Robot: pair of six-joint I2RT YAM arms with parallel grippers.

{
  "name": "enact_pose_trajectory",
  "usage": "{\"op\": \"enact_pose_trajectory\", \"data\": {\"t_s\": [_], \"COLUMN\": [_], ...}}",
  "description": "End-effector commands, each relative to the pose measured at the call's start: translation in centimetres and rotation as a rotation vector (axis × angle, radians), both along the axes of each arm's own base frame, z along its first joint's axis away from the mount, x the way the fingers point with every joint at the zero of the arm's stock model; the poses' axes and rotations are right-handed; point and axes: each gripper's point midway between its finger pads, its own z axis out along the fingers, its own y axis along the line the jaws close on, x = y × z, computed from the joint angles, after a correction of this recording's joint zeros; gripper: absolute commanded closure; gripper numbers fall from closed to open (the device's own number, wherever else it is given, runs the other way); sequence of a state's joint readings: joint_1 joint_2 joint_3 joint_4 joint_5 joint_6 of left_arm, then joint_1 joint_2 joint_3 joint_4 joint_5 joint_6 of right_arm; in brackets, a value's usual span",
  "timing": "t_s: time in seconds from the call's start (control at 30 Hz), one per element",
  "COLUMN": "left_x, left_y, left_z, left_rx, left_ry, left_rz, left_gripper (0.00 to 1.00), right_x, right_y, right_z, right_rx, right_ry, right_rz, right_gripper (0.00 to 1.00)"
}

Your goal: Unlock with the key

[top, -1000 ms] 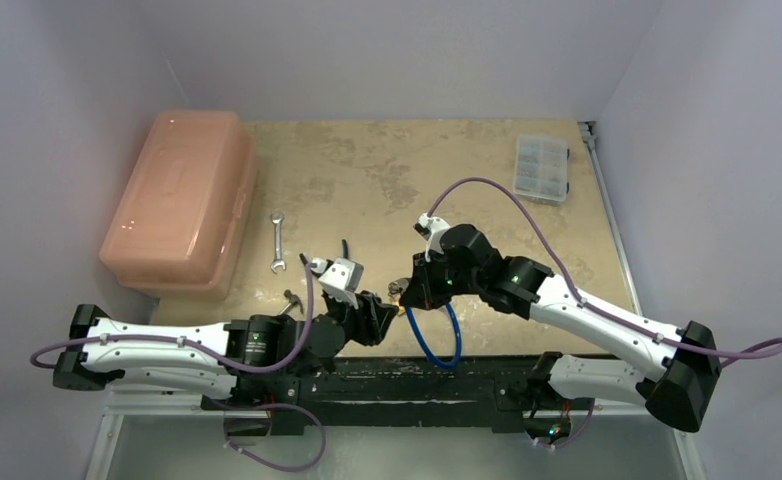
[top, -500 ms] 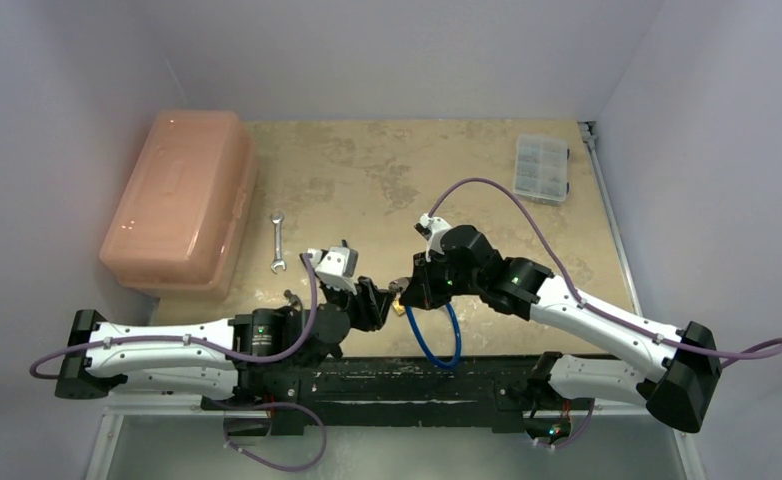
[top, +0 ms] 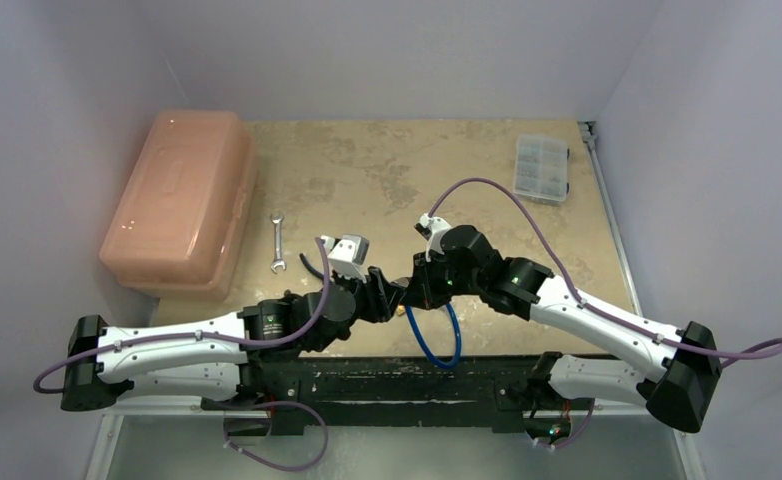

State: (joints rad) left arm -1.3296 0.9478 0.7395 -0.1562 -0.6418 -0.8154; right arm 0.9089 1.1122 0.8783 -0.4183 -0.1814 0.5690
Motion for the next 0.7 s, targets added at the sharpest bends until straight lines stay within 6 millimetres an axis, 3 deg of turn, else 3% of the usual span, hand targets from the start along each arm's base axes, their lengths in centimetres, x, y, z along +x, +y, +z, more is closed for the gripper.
{"op": "enact_pose_trajectory", "data": {"t_s": [0.0, 0.2, 0.3, 0.33, 0.67], "left_x": [-0.5, -0.1, 0.3, 0.3, 0.4], "left_y": [-1.0, -0.6, -0.5, -0.5, 0.5], "left_z": [1.1, 0.0, -0.3, -0.3, -0.9], "left_rx": [-0.023, 0.02, 0.048, 0.06, 0.241], "left_ry": [0.012, 0.004, -0.008, -0.012, -0.117], "left_rz": [-0.044, -0.02, -0.008, -0.006, -0.083], "left_gripper": [0.58, 0.76, 0.97, 1.0, 1.0], "right_x": [0.5, 0.6, 0.5, 0.5, 0.3], "right_y": [-0.3, -0.1, -0.1, -0.1, -0.5], "right_z": [0.1, 0.2, 0.2, 0.1, 0.1], "right_rx": [-0.02, -0.019, -0.019, -0.021, -0.025], "right_ry": [-0.029, -0.029, -0.028, -0.027, -0.032], "right_rz": [-0.009, -0.003, -0.002, -0.002, -0.002], "right_gripper": [1.0, 1.0, 1.0, 1.0, 1.0]}}
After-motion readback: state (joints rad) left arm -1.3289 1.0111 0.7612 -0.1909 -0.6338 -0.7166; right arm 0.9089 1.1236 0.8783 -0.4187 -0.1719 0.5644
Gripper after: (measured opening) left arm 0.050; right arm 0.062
